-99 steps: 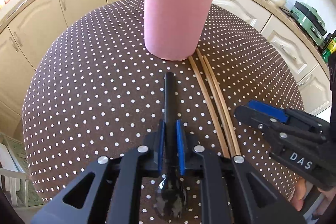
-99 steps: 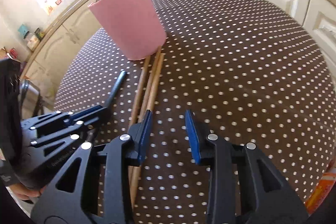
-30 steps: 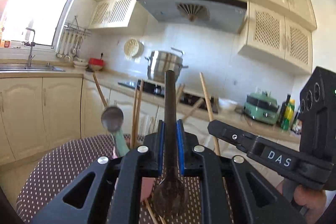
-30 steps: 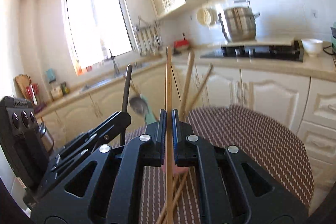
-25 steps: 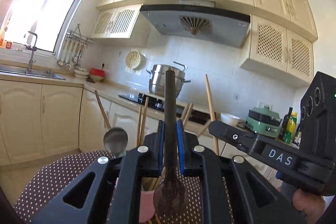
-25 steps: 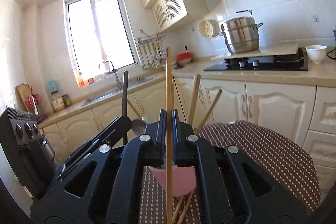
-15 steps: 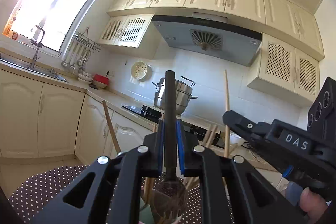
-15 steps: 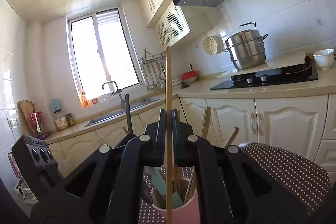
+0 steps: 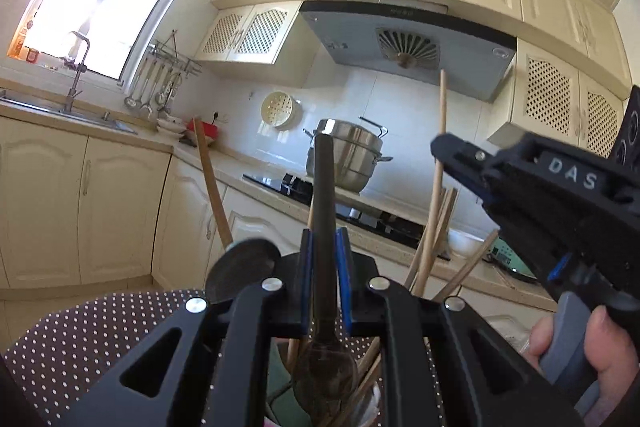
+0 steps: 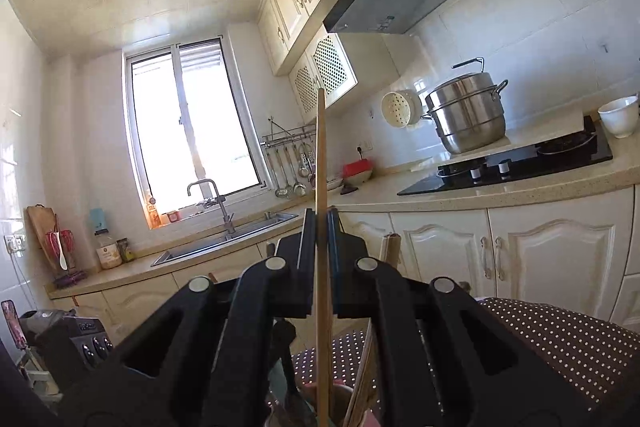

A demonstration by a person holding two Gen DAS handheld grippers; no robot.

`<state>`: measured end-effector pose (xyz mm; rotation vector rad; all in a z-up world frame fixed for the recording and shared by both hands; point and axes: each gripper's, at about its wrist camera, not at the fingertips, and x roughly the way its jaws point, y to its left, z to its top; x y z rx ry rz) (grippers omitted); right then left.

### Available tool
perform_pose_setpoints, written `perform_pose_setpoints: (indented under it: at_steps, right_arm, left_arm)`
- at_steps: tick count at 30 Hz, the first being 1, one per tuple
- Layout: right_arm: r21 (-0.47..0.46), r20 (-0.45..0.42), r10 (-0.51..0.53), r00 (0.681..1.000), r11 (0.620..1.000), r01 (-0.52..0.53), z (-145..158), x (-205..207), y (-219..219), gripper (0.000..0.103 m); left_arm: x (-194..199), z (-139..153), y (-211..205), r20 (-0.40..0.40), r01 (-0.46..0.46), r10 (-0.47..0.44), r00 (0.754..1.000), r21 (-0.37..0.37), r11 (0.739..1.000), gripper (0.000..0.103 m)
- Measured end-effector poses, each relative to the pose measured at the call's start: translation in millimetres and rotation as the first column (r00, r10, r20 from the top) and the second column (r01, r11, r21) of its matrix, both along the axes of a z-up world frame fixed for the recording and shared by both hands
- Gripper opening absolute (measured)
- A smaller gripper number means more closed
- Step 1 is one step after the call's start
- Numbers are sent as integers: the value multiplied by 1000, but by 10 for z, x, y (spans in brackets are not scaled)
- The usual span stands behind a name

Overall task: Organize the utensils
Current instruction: 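Carry the black utensil and the chopstick over the pink cup with both tools, then release the black utensil into the cup with the left tool while the right tool drops its chopstick in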

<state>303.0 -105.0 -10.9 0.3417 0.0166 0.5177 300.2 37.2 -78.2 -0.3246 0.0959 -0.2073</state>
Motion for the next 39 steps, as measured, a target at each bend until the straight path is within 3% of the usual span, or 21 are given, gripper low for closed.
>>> perform_pose_setpoints:
  at_steps: [4,14,17,25,32,39]
  right_arm:
    - [-5,11,-1,1000,1000,1,-47,-3,37,6]
    - [-35,21,-4,1000,999,5,-106,-31,98,6]
    - [-44,15,-4,1000,999,5,-120,-49,102,6]
    - [-88,0,-12,1000,996,12,-153,-143,127,7]
    - [-121,-14,-17,1000,992,15,-140,-253,124,7]
    - [-171,-61,-19,998,985,9,-195,-323,191,7]
  left_arm:
    - [-66,-13,-18,-5,-11,12,1000,28,1000,12]
    - [-151,-36,103,-35,-14,14,999,-2,1000,13]
    - [-202,22,138,-44,-16,15,999,-2,1000,28]
    - [-359,159,205,-71,-23,26,997,42,999,51]
    - [-521,233,257,-61,-48,53,997,79,996,64]
    - [-587,270,434,-129,-110,124,984,108,988,66]
